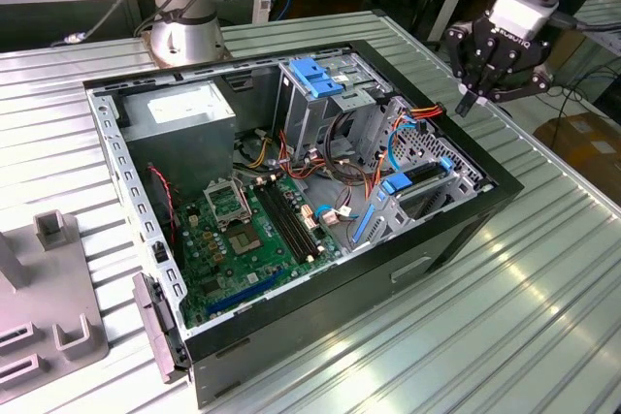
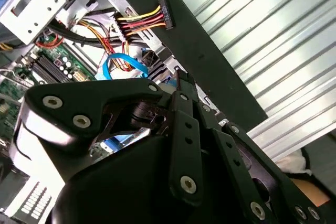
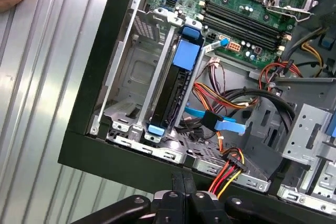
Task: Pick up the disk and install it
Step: 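Insert the first disk wire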
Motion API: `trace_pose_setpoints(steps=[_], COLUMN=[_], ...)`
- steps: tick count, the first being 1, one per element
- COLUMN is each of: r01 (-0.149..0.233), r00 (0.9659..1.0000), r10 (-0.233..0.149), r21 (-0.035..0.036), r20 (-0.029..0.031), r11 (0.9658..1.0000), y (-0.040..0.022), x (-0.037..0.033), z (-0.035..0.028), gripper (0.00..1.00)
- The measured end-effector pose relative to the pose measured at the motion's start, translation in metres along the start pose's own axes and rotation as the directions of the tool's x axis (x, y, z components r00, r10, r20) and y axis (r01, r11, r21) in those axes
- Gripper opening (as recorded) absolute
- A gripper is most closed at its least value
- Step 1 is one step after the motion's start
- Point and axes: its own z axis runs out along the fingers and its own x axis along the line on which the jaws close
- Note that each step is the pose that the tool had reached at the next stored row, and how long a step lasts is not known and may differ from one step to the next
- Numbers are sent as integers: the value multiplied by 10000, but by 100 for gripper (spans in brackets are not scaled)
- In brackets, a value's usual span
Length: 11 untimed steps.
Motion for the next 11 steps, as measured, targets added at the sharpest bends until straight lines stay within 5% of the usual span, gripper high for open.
trace_pose_setpoints(steps=[4, 11], r01=[693, 1286], r00=[9976, 9916], r10=[-693, -1286], r21=[-12, -18], r20=[74, 138], r11=[9976, 9917], y=[-9, -42], x=[4, 17], z=[6, 21], gripper=[17, 25])
